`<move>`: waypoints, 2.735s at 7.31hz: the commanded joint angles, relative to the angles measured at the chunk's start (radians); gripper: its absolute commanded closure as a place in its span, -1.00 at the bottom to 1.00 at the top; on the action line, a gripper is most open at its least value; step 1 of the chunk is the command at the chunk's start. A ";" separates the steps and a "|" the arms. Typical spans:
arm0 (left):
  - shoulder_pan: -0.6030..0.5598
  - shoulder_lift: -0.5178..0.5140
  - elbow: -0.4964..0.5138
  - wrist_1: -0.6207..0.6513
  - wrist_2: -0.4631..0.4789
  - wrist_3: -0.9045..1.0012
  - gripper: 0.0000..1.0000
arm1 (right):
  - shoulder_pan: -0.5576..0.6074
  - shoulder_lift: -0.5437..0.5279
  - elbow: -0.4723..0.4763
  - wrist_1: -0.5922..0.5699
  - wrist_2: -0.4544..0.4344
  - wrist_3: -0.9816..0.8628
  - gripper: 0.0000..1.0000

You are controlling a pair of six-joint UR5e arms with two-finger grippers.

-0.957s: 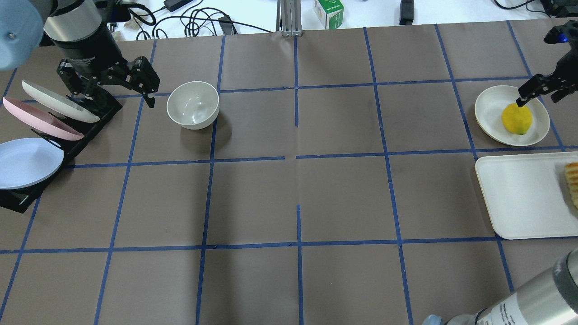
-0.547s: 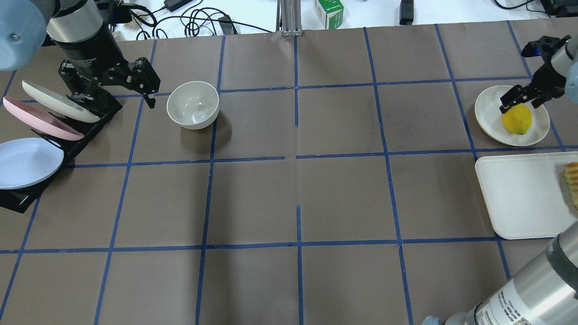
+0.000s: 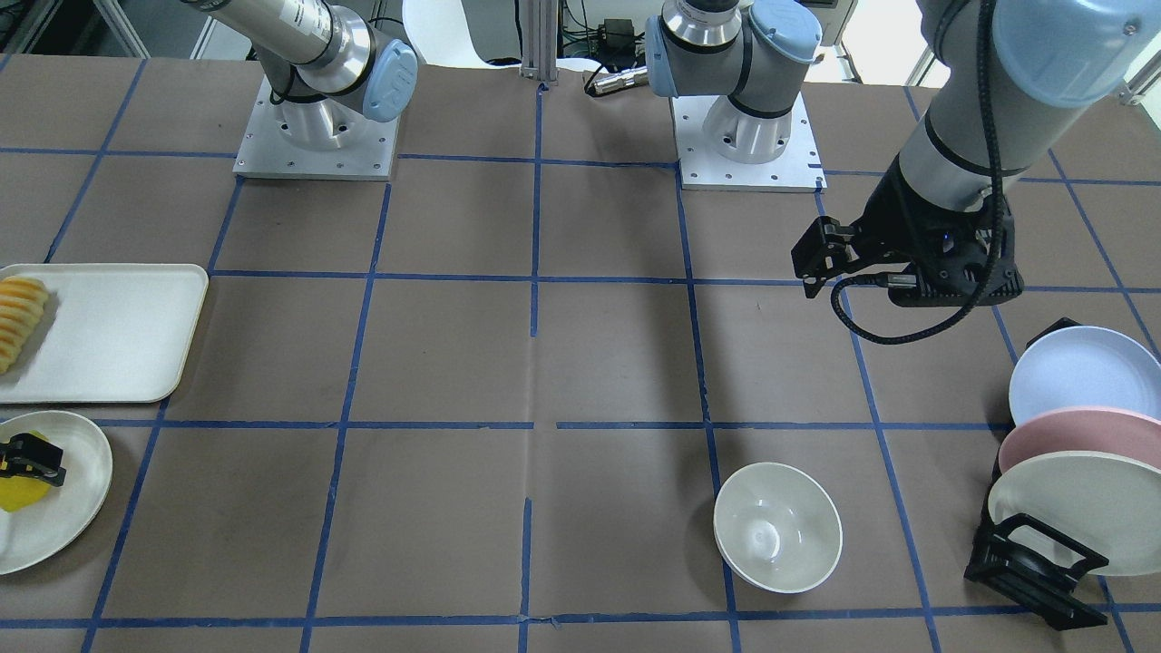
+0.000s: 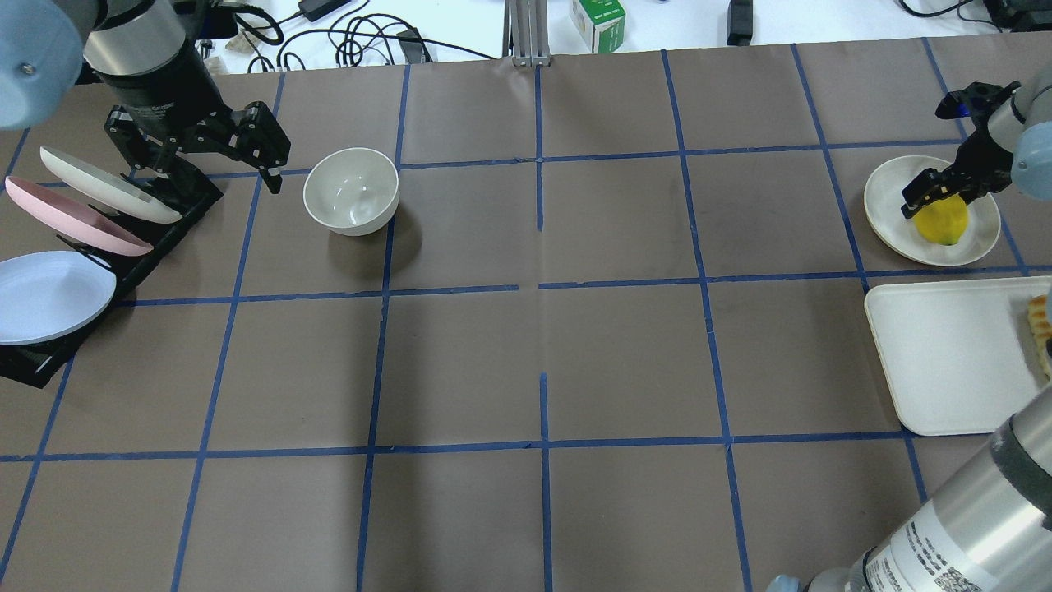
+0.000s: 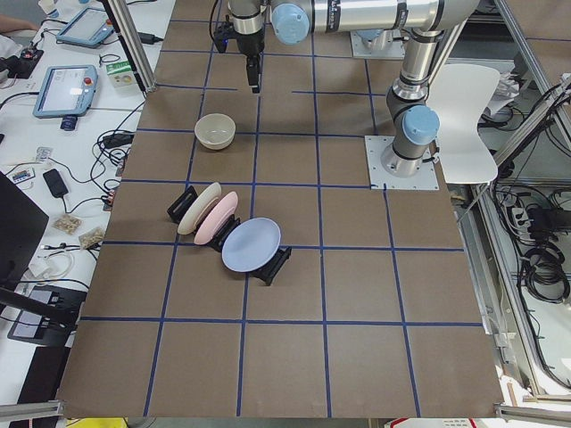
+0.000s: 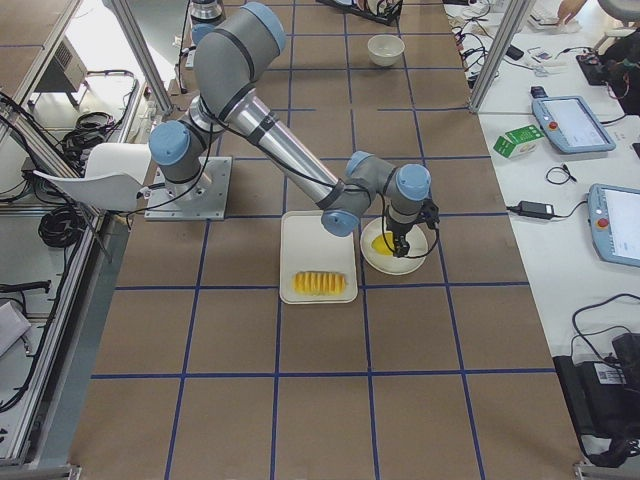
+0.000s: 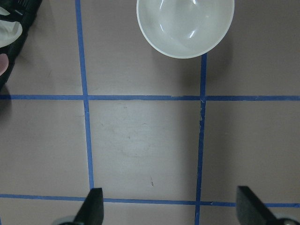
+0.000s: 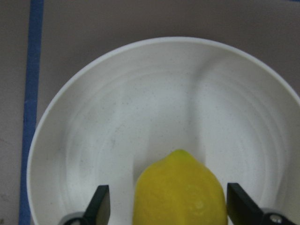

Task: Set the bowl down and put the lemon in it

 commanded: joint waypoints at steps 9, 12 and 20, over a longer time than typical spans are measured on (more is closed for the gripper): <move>0.000 0.003 -0.001 0.011 0.001 -0.010 -1.00 | 0.000 -0.340 -0.065 0.398 -0.035 0.006 0.79; 0.009 0.012 -0.004 0.013 0.001 -0.009 -1.00 | 0.000 -0.525 -0.063 0.594 -0.035 0.016 0.78; -0.002 0.023 -0.073 0.010 -0.022 0.005 -1.00 | 0.512 -0.539 -0.073 0.622 0.003 0.643 0.77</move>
